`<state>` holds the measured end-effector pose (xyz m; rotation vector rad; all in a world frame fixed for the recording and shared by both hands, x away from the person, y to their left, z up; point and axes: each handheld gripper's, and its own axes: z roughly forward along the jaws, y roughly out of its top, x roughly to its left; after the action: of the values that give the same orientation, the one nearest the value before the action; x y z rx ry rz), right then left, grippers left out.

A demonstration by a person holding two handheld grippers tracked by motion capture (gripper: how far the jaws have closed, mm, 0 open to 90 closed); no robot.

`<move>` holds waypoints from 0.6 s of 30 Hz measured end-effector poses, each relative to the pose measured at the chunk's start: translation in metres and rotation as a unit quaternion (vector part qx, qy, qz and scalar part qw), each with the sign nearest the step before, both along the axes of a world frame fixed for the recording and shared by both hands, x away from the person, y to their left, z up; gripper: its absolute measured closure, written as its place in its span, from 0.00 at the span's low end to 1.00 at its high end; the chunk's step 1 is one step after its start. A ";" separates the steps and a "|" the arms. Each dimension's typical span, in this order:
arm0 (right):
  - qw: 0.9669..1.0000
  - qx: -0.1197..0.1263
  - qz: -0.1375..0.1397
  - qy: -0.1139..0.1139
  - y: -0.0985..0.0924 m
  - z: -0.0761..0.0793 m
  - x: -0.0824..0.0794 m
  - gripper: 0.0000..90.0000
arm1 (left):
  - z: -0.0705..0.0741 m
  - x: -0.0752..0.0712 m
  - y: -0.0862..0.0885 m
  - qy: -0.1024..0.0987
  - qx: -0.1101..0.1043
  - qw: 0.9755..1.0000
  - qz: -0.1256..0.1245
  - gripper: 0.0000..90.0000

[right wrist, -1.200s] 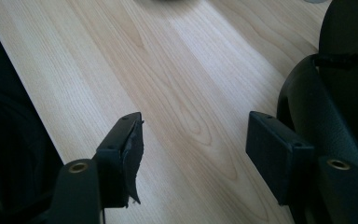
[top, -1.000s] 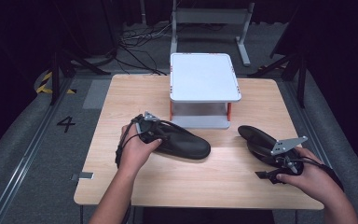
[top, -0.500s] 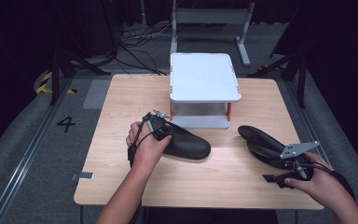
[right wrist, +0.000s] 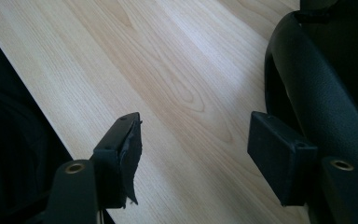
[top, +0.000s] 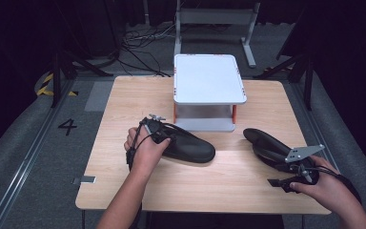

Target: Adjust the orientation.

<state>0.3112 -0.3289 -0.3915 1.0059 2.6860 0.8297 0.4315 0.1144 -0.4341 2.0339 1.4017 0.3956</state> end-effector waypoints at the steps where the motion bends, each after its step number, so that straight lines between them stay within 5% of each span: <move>1: 1.000 0.000 -0.001 0.000 0.000 0.000 0.000 0.40 | 0.000 -0.001 0.002 -0.001 -0.005 1.000 -0.005 0.16; 8: 1.000 0.001 0.008 0.000 0.005 0.000 0.004 0.40 | 0.010 -0.012 0.012 0.006 0.010 0.999 -0.035 0.39; 14: 1.000 -0.001 0.025 0.001 0.013 -0.001 0.011 0.40 | 0.026 -0.029 0.033 0.024 -0.011 0.997 -0.075 0.76; 16: 1.000 -0.002 0.026 0.001 0.014 -0.001 0.012 0.40 | 0.028 -0.031 0.036 0.024 -0.013 0.996 -0.081 0.96; 17: 1.000 0.000 0.029 0.003 0.016 -0.001 0.013 0.40 | 0.028 -0.034 0.041 0.023 0.047 0.996 -0.072 0.90; 18: 1.000 0.000 0.029 0.003 0.016 -0.001 0.013 0.40 | 0.028 -0.034 0.041 0.023 0.047 0.996 -0.072 0.86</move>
<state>0.3244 -0.3124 -0.3929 0.9364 2.7331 0.8384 0.3979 0.1557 -0.4056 2.2170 1.2755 0.3616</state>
